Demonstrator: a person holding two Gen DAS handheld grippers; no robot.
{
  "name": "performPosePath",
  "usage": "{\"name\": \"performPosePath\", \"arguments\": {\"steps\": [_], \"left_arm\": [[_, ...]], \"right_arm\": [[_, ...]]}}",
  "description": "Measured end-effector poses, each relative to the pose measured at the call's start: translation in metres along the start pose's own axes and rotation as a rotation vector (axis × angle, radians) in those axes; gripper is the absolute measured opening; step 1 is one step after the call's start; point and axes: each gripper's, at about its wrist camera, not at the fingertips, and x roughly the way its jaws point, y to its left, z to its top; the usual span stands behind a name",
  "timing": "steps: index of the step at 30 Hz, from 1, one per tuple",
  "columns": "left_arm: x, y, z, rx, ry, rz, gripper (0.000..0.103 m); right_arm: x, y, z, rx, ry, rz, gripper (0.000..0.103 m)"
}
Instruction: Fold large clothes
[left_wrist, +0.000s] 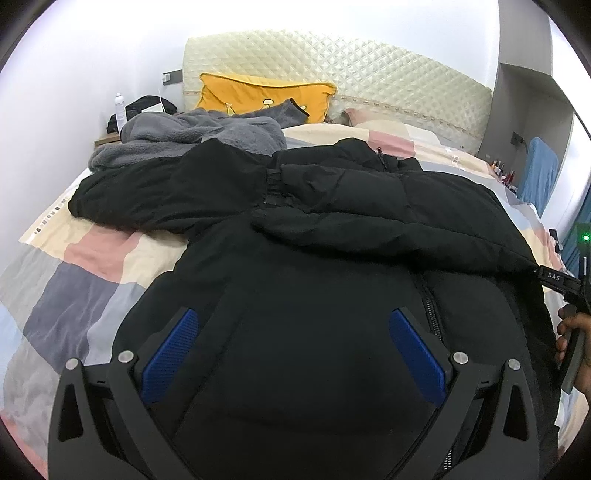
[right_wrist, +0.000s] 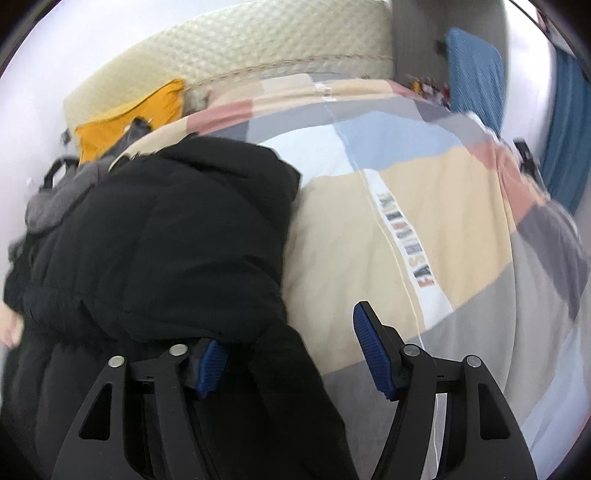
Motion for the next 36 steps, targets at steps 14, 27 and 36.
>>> {"name": "performPosePath", "arguments": {"steps": [14, 27, 36], "left_arm": [[-0.012, -0.023, 0.015, 0.054, -0.008, -0.044, 0.103], [0.043, -0.119, 0.110, 0.172, -0.052, -0.121, 0.103], [0.148, -0.120, 0.123, 0.154, 0.025, -0.102, 0.103]], "right_arm": [[-0.059, 0.028, -0.020, -0.049, -0.029, -0.026, 0.066], [-0.058, 0.099, 0.038, -0.181, -0.269, 0.182, 0.067], [0.030, 0.109, 0.048, -0.222, -0.221, 0.171, 0.067]]}}
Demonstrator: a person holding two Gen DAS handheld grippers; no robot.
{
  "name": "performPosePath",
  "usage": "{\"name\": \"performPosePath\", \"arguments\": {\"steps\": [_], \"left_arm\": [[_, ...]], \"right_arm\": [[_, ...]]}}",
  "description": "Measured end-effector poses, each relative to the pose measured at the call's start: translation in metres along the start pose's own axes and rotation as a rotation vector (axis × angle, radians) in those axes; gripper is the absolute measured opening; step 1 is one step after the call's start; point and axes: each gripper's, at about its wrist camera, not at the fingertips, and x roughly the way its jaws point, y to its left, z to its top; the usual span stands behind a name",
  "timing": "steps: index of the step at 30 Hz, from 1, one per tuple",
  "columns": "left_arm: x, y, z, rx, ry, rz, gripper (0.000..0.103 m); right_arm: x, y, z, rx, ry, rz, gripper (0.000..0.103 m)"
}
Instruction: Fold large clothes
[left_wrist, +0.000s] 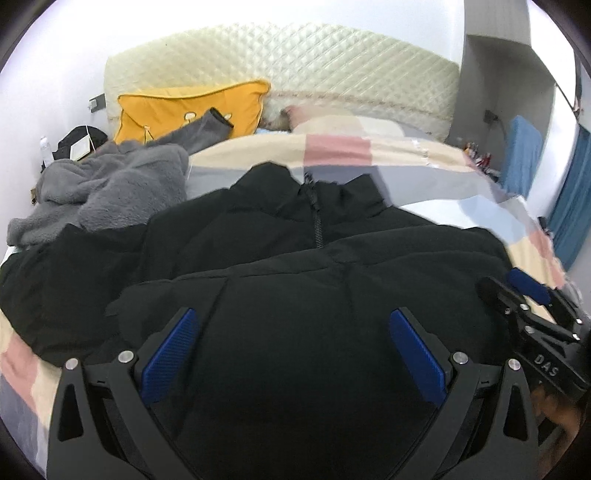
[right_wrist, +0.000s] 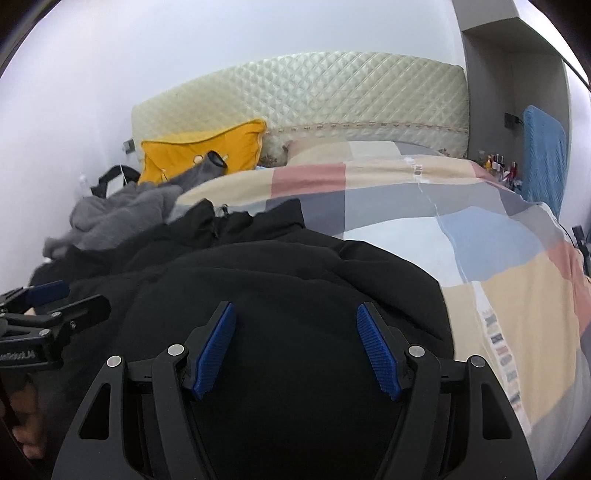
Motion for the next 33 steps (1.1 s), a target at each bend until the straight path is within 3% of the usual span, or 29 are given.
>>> {"name": "performPosePath", "arguments": {"steps": [3, 9, 17, 26, 33], "left_arm": [[0.025, -0.003, -0.005, 0.054, 0.011, 0.068, 0.103], [0.047, 0.007, -0.017, 0.027, 0.013, 0.036, 0.103], [0.061, 0.002, -0.021, 0.051, 0.035, 0.063, 0.103], [0.012, -0.003, -0.025, 0.057, 0.036, 0.058, 0.103], [-0.064, -0.011, -0.028, 0.049, -0.021, 0.012, 0.103]], "right_arm": [[0.017, -0.008, -0.007, 0.022, 0.009, 0.027, 0.068], [0.040, -0.018, -0.024, 0.081, 0.044, 0.085, 0.073], [0.051, -0.010, -0.026, 0.050, 0.091, 0.058, 0.075], [0.005, -0.006, -0.018, -0.003, 0.116, 0.061, 0.075], [-0.077, 0.002, -0.008, 0.019, 0.032, 0.079, 0.075]]}}
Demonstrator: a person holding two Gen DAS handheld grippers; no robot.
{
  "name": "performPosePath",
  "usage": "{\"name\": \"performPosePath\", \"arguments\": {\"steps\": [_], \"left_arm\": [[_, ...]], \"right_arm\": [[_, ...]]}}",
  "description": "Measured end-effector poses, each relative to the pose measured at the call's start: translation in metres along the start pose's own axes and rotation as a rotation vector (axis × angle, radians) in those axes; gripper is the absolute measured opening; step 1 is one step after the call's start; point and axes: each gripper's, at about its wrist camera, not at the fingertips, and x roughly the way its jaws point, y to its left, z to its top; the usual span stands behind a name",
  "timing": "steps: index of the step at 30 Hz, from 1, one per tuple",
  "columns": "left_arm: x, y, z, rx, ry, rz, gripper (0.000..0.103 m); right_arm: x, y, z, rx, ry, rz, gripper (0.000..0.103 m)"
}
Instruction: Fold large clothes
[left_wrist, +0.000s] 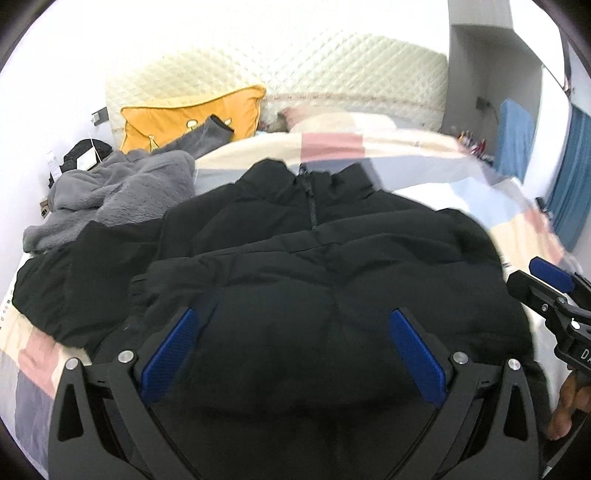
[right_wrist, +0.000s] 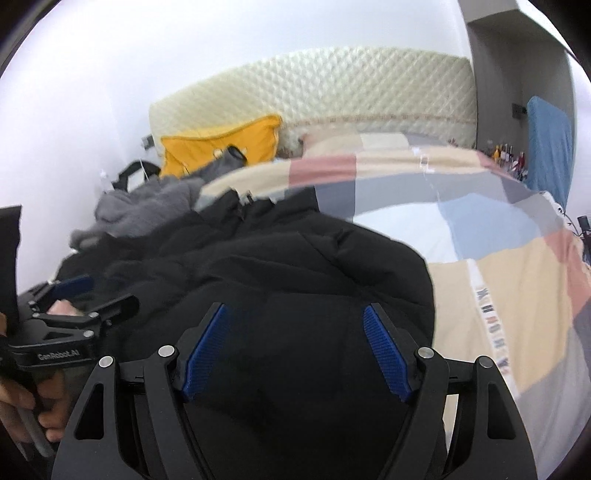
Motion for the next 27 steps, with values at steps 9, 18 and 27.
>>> {"name": "performPosePath", "arguments": {"steps": [9, 18, 27], "left_arm": [[-0.095, 0.013, -0.021, -0.041, -0.069, -0.032, 0.103], [-0.172, 0.040, -0.047, -0.050, -0.171, -0.031, 0.103], [-0.199, 0.058, -0.038, -0.070, -0.147, -0.089, 0.103]], "right_arm": [[-0.116, 0.034, -0.025, -0.026, -0.117, 0.012, 0.075], [-0.186, 0.055, -0.068, -0.007, -0.176, 0.061, 0.077], [-0.206, 0.057, -0.088, -0.014, -0.205, -0.035, 0.088]]}}
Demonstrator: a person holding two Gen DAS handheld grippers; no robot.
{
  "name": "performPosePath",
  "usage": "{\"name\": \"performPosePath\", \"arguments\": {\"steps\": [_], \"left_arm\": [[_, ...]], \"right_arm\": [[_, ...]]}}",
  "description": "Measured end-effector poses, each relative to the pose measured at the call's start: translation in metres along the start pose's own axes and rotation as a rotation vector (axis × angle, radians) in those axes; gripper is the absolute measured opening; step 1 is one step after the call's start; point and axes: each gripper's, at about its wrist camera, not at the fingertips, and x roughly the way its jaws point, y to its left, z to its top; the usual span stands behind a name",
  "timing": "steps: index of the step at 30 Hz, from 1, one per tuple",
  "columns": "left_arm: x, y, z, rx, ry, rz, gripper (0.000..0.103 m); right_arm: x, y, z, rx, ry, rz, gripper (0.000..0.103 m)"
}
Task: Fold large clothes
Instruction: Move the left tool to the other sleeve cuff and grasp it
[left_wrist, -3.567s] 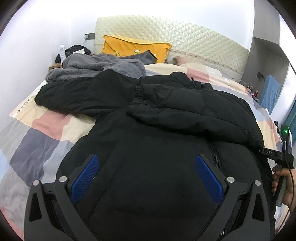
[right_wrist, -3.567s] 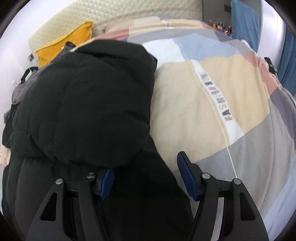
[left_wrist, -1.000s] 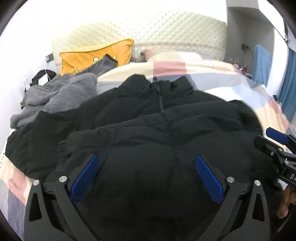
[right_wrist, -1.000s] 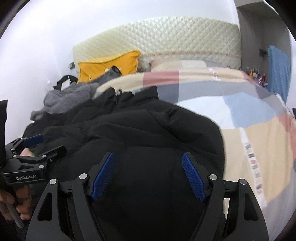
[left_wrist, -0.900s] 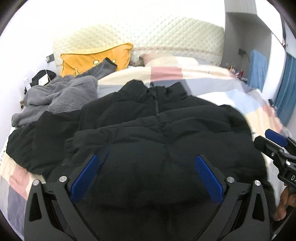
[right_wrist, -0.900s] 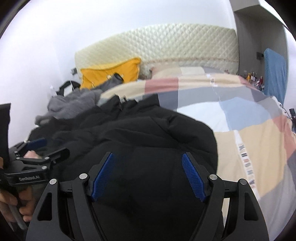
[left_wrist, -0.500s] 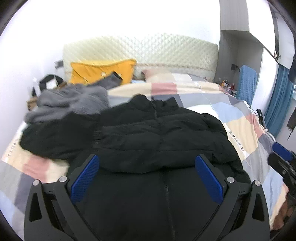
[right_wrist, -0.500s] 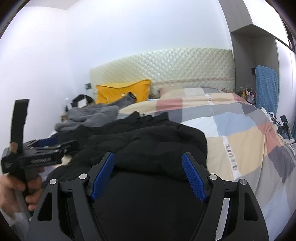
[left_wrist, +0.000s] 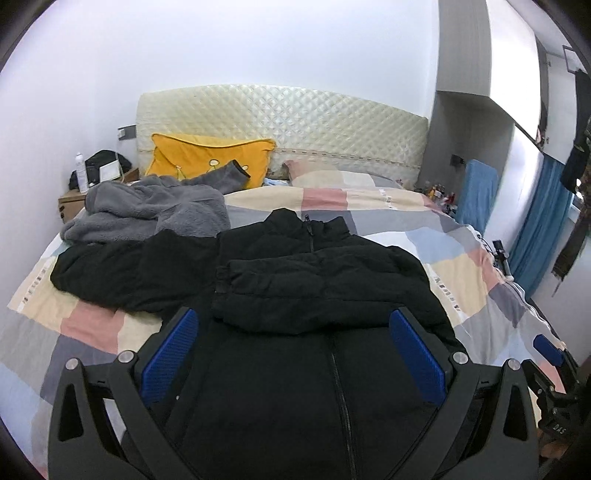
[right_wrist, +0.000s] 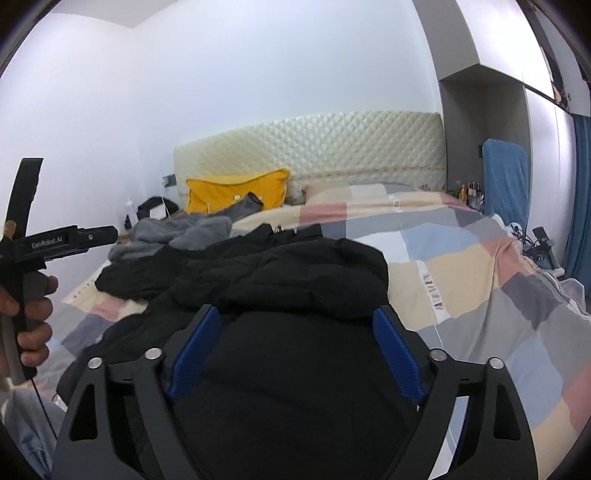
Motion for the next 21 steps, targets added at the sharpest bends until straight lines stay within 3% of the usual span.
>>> {"name": "performPosePath", "arguments": {"steps": [3, 11, 17, 21], "left_arm": [[-0.004, 0.012, 0.013, -0.008, 0.005, 0.004, 0.103], [-0.013, 0.076, 0.043, -0.064, 0.000, 0.060, 0.103], [-0.029, 0.141, 0.067, -0.091, -0.027, 0.173, 0.103], [-0.044, 0.193, 0.081, -0.159, -0.080, 0.311, 0.103]], "right_arm": [[-0.001, 0.001, 0.000, -0.010, -0.019, -0.011, 0.092], [0.013, 0.006, -0.010, -0.025, 0.041, 0.009, 0.094], [0.017, 0.013, -0.015, -0.051, 0.063, 0.025, 0.095], [0.021, 0.013, -0.014, -0.033, 0.077, 0.040, 0.096]]}}
